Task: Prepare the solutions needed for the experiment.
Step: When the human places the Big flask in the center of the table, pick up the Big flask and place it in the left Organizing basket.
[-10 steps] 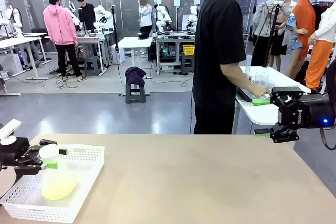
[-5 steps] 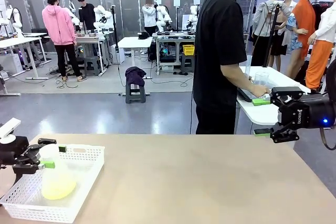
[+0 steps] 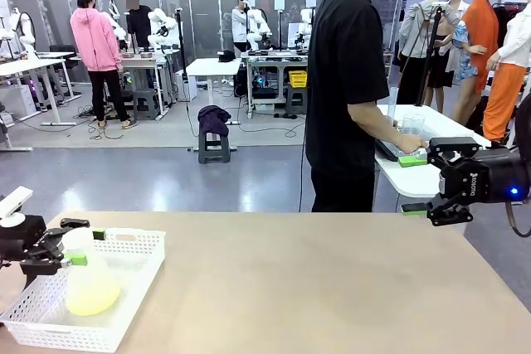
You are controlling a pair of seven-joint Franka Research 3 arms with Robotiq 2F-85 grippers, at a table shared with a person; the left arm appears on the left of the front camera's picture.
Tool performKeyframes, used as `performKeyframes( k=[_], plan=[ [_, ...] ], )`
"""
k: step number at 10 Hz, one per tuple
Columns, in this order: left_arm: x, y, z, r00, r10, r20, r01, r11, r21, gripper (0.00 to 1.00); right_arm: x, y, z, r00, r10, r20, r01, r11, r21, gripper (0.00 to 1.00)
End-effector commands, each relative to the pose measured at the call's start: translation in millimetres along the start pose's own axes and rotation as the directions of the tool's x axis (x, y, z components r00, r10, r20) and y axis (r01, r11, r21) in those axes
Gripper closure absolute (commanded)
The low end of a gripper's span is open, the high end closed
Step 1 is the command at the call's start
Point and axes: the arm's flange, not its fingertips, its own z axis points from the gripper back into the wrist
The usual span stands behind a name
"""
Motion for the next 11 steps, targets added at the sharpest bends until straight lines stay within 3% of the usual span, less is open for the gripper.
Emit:
performKeyframes(
  k=[1, 2, 3, 6, 11],
  plan=[
    [0.0, -1.4, -0.1, 1.000, -0.007, -0.021, 0.006, 1.000, -0.010, 0.21, 0.3, 1.6, 1.4, 1.000, 0.005, -0.003, -0.005, 1.000, 0.001, 0.00],
    [0.0, 0.0, 0.0, 1.000, 0.000, 0.000, 0.000, 1.000, 0.000, 0.25, 0.3, 1.6, 1.4, 1.000, 0.005, -0.003, -0.005, 1.000, 0.001, 0.00],
    [2.8, 1.3, 3.0, 1.000, -0.010, -0.012, 0.010, 1.000, -0.011, 0.20, 0.3, 1.6, 1.4, 1.000, 0.005, -0.003, -0.005, 1.000, 0.001, 0.00],
    [14.8, -4.9, 29.9, 0.998, -0.020, -0.054, 0.019, 1.000, -0.017, 0.20, 0.3, 1.6, 1.4, 1.000, 0.005, -0.003, -0.005, 1.000, 0.001, 0.00],
    [53.8, -35.9, 77.2, 0.978, 0.041, -0.202, -0.036, 0.999, 0.029, 0.20, 0.3, 1.6, 1.4, 1.000, 0.005, -0.003, -0.005, 1.000, 0.001, 0.00]
  ],
)
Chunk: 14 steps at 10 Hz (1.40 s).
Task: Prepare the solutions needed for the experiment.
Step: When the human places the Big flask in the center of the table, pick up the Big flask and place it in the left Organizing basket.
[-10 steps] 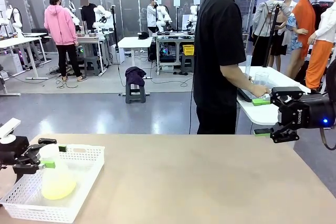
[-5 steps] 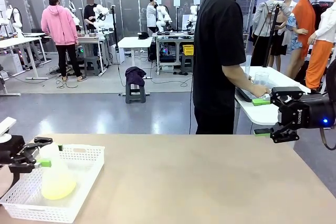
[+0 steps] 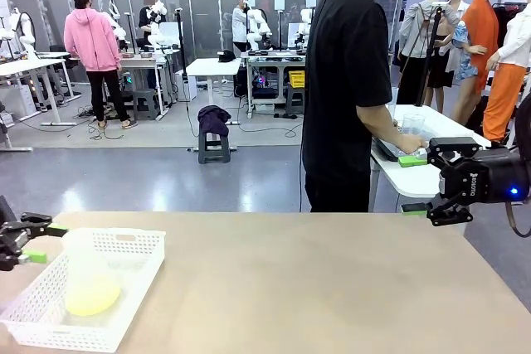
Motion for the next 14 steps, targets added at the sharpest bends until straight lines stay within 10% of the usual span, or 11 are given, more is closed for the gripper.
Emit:
performKeyframes(
  k=[1, 5, 9, 11, 14],
  plan=[
    [22.9, -20.3, 17.9, 0.996, 0.033, -0.083, -0.032, 0.999, 0.003, 0.20, 0.3, 1.6, 1.4, 1.000, 0.005, -0.003, -0.005, 1.000, 0.001, 0.00],
    [76.1, -49.6, 22.5, 0.853, 0.499, 0.151, -0.517, 0.847, 0.124, 0.20, 0.3, 1.6, 1.4, 1.000, 0.005, -0.003, -0.005, 1.000, 0.001, 0.00],
    [82.4, -39.5, 27.9, 0.415, 0.823, 0.389, -0.903, 0.426, 0.061, 0.20, 0.3, 1.6, 1.4, 1.000, 0.005, -0.003, -0.005, 1.000, 0.001, 0.00],
    [76.3, -40.2, 28.2, 0.281, 0.892, 0.353, -0.960, 0.264, 0.097, 0.20, 0.3, 1.6, 1.4, 1.000, 0.005, -0.003, -0.005, 1.000, 0.001, 0.00],
    [75.6, -41.7, 32.4, 0.164, 0.956, 0.242, -0.986, 0.161, 0.033, 0.20, 0.3, 1.6, 1.4, 1.000, 0.005, -0.003, -0.005, 1.000, 0.001, 0.00]
  ],
)
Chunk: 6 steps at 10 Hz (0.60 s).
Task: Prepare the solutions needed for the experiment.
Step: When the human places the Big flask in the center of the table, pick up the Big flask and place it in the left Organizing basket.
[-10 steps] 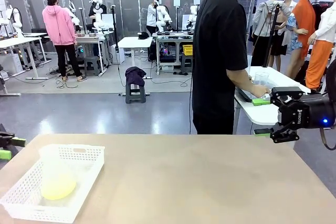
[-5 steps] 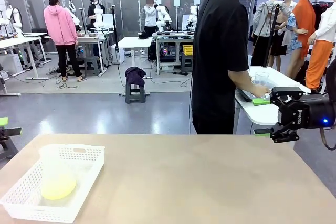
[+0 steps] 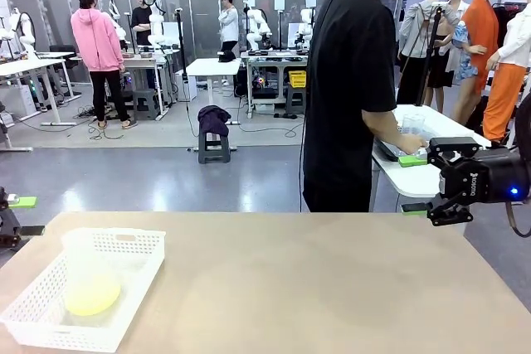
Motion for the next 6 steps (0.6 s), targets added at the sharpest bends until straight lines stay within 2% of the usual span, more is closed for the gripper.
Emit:
performKeyframes(
  k=[1, 3, 4, 6],
  plan=[
    [6.1, -17.4, 18.8, 0.996, 0.042, -0.078, -0.043, 0.999, -0.012, 0.20, 0.2, 1.7, 1.2, 1.000, 0.005, -0.004, -0.005, 1.000, 0.002, 0.00],
    [10.8, -13.7, 26.8, 0.995, 0.053, -0.080, -0.060, 0.995, -0.084, 0.20, 0.2, 1.7, 1.2, 1.000, 0.005, -0.004, -0.005, 1.000, 0.002, 0.00],
    [-3.8, -4.0, 6.2, 0.995, 0.053, -0.083, -0.056, 0.998, -0.036, 0.20, 0.2, 1.7, 1.2, 1.000, 0.005, -0.004, -0.005, 1.000, 0.002, 0.00],
    [-3.8, -4.0, 6.2, 0.995, 0.053, -0.083, -0.056, 0.998, -0.036, 0.20, 0.2, 1.7, 1.2, 1.000, 0.005, -0.004, -0.005, 1.000, 0.002, 0.00]
  ],
)
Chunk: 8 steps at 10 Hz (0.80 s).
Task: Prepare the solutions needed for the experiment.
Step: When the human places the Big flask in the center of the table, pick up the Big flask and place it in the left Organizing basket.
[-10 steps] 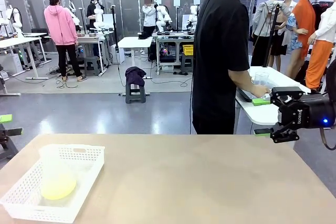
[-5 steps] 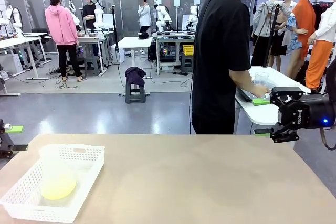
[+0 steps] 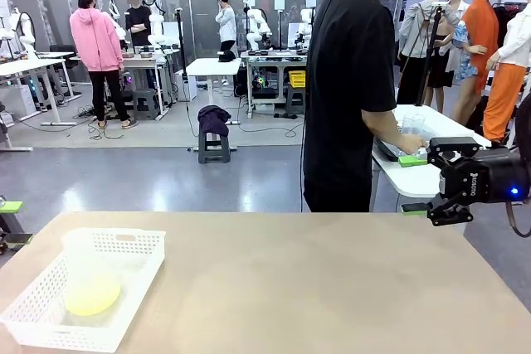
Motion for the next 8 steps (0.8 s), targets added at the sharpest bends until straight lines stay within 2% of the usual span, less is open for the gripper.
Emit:
performKeyframes(
  k=[1, 8],
  plan=[
    [0.7, -0.3, -4.9, 0.999, -0.022, 0.030, 0.022, 1.000, -0.001, 0.20, 0.2, 1.6, 1.1, 1.000, 0.005, -0.004, -0.005, 1.000, 0.002, 0.00],
    [0.7, -0.3, -4.9, 0.999, -0.022, 0.030, 0.022, 1.000, -0.001, 0.20, 0.2, 1.6, 1.1, 1.000, 0.005, -0.004, -0.005, 1.000, 0.002, 0.00]
  ],
)
